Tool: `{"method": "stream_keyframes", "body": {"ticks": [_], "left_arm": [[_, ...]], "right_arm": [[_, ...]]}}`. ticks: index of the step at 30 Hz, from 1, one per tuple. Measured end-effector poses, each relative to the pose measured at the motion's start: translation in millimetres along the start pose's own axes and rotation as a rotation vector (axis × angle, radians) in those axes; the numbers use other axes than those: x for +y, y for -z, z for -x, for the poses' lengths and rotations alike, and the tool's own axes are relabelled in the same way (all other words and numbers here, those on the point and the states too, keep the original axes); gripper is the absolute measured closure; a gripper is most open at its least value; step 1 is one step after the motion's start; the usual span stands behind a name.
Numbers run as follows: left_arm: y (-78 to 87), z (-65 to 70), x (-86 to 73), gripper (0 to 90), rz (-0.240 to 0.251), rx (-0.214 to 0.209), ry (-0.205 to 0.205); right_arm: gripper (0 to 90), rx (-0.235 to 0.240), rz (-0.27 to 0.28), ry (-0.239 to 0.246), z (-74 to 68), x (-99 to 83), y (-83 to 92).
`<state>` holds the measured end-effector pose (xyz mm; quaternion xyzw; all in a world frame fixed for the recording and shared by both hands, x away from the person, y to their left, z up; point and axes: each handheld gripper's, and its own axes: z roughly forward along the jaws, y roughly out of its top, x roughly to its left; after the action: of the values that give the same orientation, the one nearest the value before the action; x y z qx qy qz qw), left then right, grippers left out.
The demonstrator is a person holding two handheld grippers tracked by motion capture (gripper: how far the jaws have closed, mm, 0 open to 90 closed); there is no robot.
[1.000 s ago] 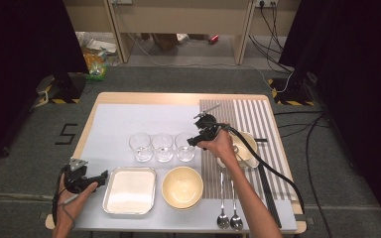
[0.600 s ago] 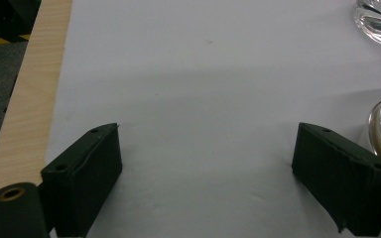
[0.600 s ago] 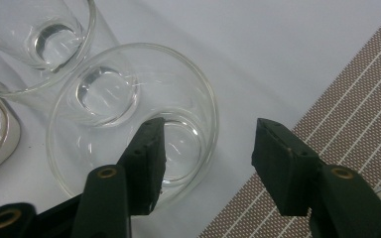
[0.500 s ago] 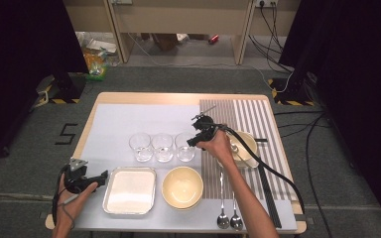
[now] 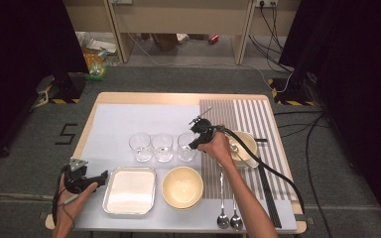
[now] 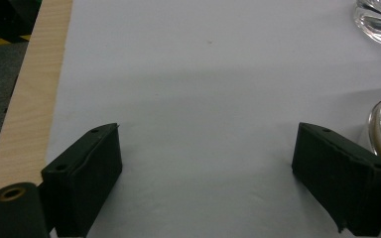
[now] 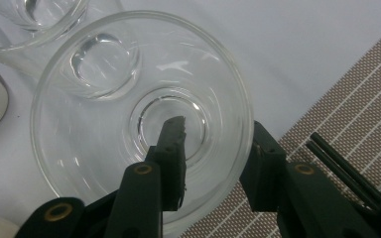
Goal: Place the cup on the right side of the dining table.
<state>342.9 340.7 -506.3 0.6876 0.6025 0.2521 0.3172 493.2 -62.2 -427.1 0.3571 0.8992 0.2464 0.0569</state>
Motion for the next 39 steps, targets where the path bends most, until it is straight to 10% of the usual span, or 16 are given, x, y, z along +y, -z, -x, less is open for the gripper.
{"method": "stream_keyframes", "body": {"ticks": [24, 39], "left_arm": [[0.2, -0.1, 0.1, 11.3, 0.0, -0.002, 0.004], [0.0, -0.5, -0.2, 11.4, 0.005, -0.005, 0.005]], "right_arm": [[83.9, 0.082, -0.035, 0.009, 7.3, -2.0, -9.9], [84.5, 0.009, -0.004, 0.089, 7.1, -5.8, -2.4]]}}
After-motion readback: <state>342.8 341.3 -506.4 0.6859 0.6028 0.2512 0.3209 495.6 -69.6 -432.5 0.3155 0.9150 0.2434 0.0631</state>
